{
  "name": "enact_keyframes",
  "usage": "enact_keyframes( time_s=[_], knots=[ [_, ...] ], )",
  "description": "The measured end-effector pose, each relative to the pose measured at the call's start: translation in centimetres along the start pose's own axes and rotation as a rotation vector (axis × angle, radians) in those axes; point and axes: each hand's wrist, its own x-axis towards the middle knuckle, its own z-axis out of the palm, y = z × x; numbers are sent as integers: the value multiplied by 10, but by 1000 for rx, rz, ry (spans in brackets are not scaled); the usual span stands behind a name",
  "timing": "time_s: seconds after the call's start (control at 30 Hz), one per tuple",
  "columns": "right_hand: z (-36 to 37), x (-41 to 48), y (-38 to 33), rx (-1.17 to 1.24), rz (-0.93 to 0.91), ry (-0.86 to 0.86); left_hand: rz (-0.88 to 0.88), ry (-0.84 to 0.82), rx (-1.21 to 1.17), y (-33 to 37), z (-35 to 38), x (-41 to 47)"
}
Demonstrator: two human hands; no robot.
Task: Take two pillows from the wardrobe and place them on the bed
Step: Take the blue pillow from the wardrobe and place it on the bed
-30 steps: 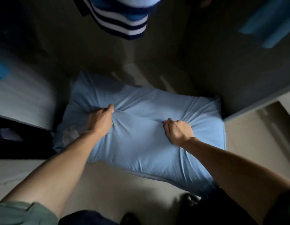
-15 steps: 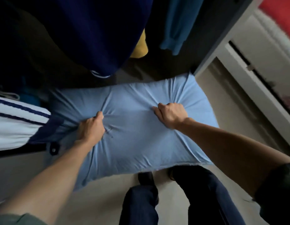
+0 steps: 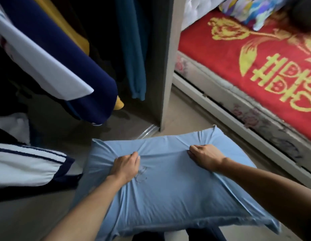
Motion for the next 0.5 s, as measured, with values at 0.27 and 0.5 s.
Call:
enact_keyframes(
  time_s=[0.27,0.5],
  knots=[
    [-104,-68,110,-51,193,148,334,155,50,148,-63,74],
    [-201,-92,217,-194,342,355,465,373,221,284,-118,137]
  ],
)
